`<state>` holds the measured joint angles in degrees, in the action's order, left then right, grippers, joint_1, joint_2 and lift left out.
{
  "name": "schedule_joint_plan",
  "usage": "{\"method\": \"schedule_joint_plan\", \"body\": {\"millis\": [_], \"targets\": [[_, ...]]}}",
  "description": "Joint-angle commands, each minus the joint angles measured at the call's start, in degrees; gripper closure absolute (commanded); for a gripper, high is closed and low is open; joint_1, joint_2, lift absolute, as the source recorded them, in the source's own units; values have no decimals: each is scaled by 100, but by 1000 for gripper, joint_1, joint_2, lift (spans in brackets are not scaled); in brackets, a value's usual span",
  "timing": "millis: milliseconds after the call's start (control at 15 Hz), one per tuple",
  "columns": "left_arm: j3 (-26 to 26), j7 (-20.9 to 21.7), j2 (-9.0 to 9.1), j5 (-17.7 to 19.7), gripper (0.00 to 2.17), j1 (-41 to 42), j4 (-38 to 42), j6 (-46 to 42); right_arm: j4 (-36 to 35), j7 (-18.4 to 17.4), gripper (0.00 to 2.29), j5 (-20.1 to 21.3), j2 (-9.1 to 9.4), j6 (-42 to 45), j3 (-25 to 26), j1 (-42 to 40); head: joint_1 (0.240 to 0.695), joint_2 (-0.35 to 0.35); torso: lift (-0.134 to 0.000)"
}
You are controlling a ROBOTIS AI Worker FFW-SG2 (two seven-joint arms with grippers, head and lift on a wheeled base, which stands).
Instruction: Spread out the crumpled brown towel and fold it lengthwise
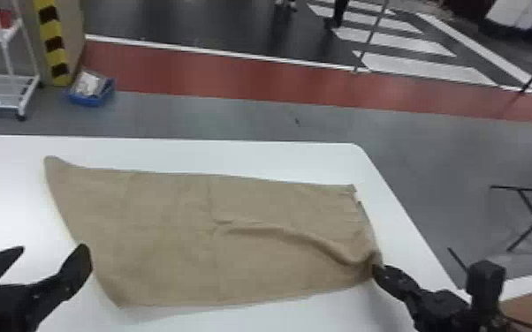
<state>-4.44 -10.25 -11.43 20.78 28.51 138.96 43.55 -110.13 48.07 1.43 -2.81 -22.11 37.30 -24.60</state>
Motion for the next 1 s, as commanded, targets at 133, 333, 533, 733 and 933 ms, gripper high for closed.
{"method": "schedule_joint_plan", "body": {"millis": [133, 333, 533, 733, 933], "targets": [[-1244, -293, -228, -1524, 269, 454, -361, -1036, 35, 1, 1450, -73, -27, 18, 146, -44, 695, -350, -125], [-1622, -689, -509, -1875, 269, 683, -484, -1528, 26, 1, 1450, -99, -27, 35, 146, -53, 695, -350, -125], [-1789, -768, -624, -1981, 269, 850, -511, -1546, 26, 1, 1450, -99, -18, 35, 102, -36, 695, -350, -125], [-2079, -873, -615, -2174, 269, 797, -897, -1792, 26, 1, 1450, -99, -18, 35, 76, -44, 695, -350, -125], [-2237, -1005, -553, -2209, 269, 516, -1390, -2056, 26, 9, 1450, -126, -18, 53, 119, -53, 695, -350, -125]]}}
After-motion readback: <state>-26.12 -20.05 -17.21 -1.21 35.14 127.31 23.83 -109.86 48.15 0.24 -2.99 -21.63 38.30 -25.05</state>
